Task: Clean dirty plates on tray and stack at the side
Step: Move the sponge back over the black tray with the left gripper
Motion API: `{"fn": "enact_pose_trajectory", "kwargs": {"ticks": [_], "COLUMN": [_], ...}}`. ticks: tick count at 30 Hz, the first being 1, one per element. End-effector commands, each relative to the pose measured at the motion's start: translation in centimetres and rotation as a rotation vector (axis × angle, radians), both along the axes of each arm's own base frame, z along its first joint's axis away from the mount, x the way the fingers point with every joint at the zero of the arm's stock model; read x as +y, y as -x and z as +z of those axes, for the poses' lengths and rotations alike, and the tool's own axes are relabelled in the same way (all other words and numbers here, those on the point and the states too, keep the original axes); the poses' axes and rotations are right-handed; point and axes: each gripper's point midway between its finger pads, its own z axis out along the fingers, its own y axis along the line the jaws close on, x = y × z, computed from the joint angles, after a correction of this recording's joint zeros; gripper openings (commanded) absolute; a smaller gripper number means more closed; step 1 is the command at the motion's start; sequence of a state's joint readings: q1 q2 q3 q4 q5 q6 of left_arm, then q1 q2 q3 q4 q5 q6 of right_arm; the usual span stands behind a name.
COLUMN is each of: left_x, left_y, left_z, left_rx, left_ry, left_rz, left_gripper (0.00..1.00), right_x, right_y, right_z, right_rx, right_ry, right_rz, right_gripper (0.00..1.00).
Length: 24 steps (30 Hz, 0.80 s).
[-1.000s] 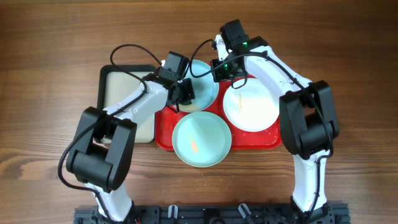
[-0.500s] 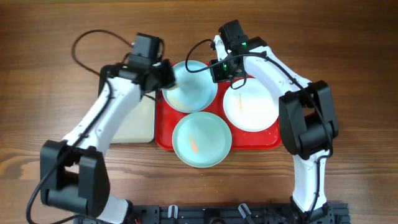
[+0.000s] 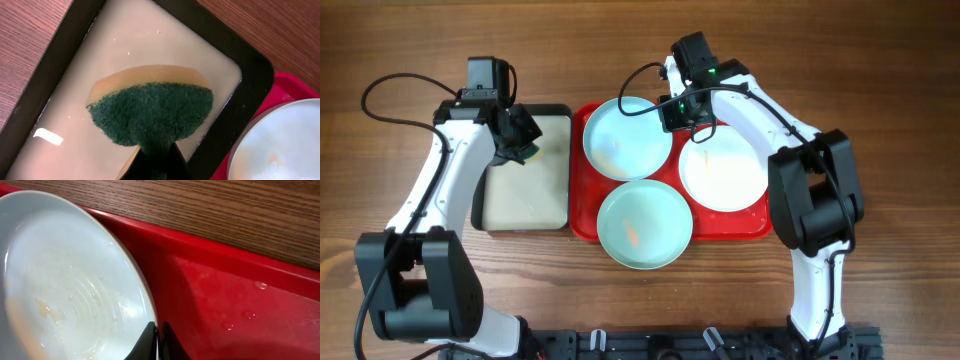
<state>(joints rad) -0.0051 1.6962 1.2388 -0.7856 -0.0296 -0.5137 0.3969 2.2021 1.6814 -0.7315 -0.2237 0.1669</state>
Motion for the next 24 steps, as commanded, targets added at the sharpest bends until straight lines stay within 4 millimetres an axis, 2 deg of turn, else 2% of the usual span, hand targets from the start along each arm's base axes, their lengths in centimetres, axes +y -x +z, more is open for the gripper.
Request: {"fn": "enact_pose_trajectory", "kwargs": {"ticks": [1,5,9,16,24], "left_x": [0.4,1.2,2.7,4.4,5.2], "left_y": [-0.1,-0.1,-0.1,0.0,-0.8], "left_z": [0.3,0.4,0.6,1.0,1.3], "left_rx": [-0.008,-0.008,-0.01,-0.011,-0.046], "left_ry": [-0.021,-0.064,-0.147,-0.245,-0.248], "left_rz": [-0.004,0.011,0.04,0.075,0.099], "left_gripper": [0.04,0.04,0.04,0.04,0.04], "right_x": [-0.2,-0.3,-1.6,-1.7,-1.8], "right_y": [0.2,0.0,-0.6,-1.0,-0.8], "right_z": [-1.1,-1.1,-1.3,-1.2,-1.3], "right_rx": [0.007,0.001,-0.03,-0.045,-0.04], "right_ry": [0.028,0.031,0.107,0.112,0.116], "right_rz": [0.006,0.003,-0.025,-0.029,-0.029], "right_gripper": [0.05,0.04,0.04,0.04,0.05]}}
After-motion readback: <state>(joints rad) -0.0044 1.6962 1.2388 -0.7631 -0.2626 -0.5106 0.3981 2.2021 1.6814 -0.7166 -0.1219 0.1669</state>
